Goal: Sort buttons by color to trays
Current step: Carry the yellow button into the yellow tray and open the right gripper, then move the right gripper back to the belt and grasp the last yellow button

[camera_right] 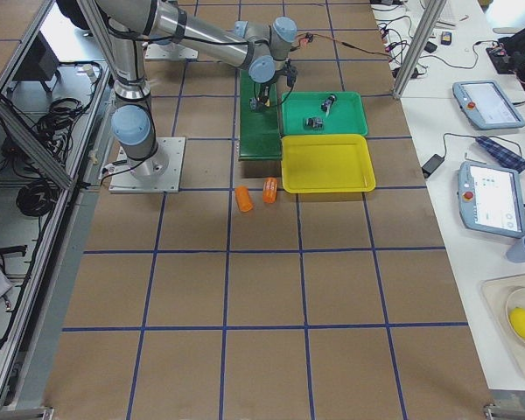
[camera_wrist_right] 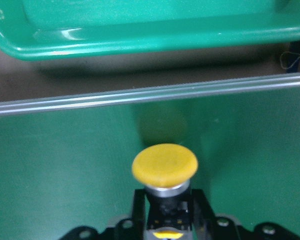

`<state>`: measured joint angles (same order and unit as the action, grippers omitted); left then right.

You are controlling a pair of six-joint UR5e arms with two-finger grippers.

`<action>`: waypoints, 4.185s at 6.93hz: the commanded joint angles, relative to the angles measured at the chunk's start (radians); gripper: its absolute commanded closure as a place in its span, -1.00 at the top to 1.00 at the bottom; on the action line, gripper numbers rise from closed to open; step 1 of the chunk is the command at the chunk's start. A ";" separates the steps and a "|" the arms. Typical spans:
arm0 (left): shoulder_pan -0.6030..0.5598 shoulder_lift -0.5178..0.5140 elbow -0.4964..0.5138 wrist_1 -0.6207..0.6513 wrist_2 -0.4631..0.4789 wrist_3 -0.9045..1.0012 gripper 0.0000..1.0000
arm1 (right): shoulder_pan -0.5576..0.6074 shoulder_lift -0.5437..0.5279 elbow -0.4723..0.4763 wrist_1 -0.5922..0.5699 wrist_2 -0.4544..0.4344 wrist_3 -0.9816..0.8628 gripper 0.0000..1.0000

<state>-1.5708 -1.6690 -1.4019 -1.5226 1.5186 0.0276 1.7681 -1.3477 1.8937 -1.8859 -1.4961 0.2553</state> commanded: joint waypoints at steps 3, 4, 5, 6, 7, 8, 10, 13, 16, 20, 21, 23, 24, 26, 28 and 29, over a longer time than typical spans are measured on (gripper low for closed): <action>-0.006 0.000 -0.008 0.010 0.000 0.000 1.00 | -0.114 -0.128 -0.042 -0.015 -0.105 -0.037 -1.00; -0.003 -0.001 -0.006 0.018 0.000 0.000 1.00 | -0.234 -0.123 -0.068 -0.044 -0.086 -0.091 -1.00; -0.003 0.002 -0.006 0.016 0.000 0.000 1.00 | -0.327 -0.099 -0.093 -0.114 -0.091 -0.229 -1.00; -0.003 0.000 -0.005 0.016 -0.002 0.000 1.00 | -0.364 -0.011 -0.100 -0.190 -0.102 -0.345 -1.00; -0.003 0.000 -0.006 0.016 -0.002 0.000 1.00 | -0.380 0.058 -0.123 -0.285 -0.131 -0.366 -1.00; -0.003 -0.001 -0.006 0.016 -0.002 0.000 1.00 | -0.403 0.118 -0.167 -0.280 -0.174 -0.398 -1.00; -0.003 0.000 -0.008 0.016 0.000 0.000 1.00 | -0.429 0.151 -0.179 -0.283 -0.165 -0.477 0.31; -0.003 0.002 -0.012 0.016 0.001 0.002 1.00 | -0.427 0.080 -0.177 -0.197 -0.165 -0.470 1.00; -0.008 0.003 -0.015 0.016 0.000 0.000 1.00 | -0.389 -0.190 -0.150 0.106 -0.104 -0.398 1.00; -0.005 0.011 -0.009 0.016 0.000 0.002 1.00 | -0.147 -0.168 -0.102 0.144 0.068 -0.135 1.00; -0.005 0.014 -0.011 0.016 0.003 0.002 1.00 | -0.101 -0.144 -0.076 0.104 0.063 -0.029 1.00; -0.005 0.011 -0.015 0.016 0.006 0.002 1.00 | -0.085 -0.131 -0.013 0.051 0.040 0.114 1.00; -0.005 0.008 -0.017 0.018 0.006 0.002 1.00 | -0.084 -0.131 0.022 0.045 0.046 0.178 1.00; -0.003 0.006 -0.017 0.018 0.008 0.003 1.00 | -0.067 -0.114 0.059 0.041 0.059 0.199 1.00; -0.002 0.000 -0.019 0.038 0.002 0.002 1.00 | -0.043 -0.090 0.061 -0.022 0.059 0.212 1.00; 0.000 0.002 -0.019 0.038 0.008 0.003 1.00 | -0.036 -0.068 0.061 -0.028 0.059 0.214 1.00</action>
<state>-1.5721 -1.6675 -1.4202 -1.4894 1.5229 0.0299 1.7213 -1.4387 1.9529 -1.8963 -1.4375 0.4649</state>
